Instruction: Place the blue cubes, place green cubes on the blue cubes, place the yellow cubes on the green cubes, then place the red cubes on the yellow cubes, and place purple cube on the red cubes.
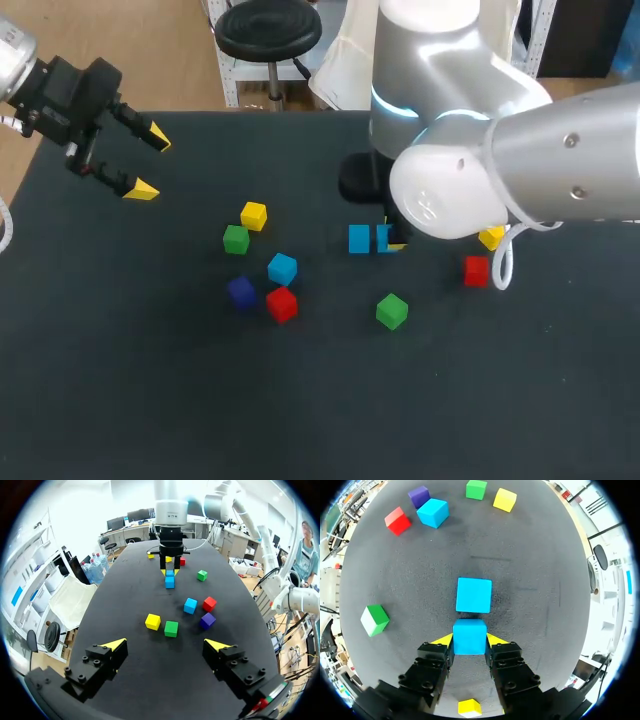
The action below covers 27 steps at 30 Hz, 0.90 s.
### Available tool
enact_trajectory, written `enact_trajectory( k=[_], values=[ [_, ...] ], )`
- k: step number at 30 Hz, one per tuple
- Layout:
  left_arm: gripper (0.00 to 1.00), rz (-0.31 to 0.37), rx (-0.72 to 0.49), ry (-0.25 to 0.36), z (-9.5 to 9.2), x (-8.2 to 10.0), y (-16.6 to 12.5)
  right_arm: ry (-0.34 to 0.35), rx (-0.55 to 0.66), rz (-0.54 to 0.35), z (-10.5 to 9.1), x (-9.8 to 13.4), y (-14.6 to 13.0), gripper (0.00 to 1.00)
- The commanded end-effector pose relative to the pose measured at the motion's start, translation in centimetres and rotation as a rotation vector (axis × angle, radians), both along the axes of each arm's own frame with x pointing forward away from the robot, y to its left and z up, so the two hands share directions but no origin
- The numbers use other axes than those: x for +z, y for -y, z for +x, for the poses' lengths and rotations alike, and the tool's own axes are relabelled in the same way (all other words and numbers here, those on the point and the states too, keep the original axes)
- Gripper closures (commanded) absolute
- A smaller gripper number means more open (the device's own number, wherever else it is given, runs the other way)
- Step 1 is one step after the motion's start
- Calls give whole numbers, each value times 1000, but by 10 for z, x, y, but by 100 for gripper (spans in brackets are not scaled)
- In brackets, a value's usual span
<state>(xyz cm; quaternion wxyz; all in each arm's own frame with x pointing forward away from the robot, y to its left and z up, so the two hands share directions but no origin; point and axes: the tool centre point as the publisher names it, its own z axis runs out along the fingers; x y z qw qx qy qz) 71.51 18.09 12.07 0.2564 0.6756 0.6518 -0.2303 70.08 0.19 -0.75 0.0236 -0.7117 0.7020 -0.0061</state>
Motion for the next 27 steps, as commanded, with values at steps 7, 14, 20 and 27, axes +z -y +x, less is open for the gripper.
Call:
enact_trajectory(
  k=[7,14,20,27],
  values=[
    [0,0,-2,1,1,-1,0,-8,-2,0,0,-2,1,100],
    [0,0,-2,1,1,-1,0,-9,-2,2,0,-2,1,89],
    [0,0,-2,1,1,-1,0,-9,-2,2,1,-2,1,78],
    [0,0,-2,1,1,-1,0,-11,-1,1,1,-2,0,72]
  ],
)
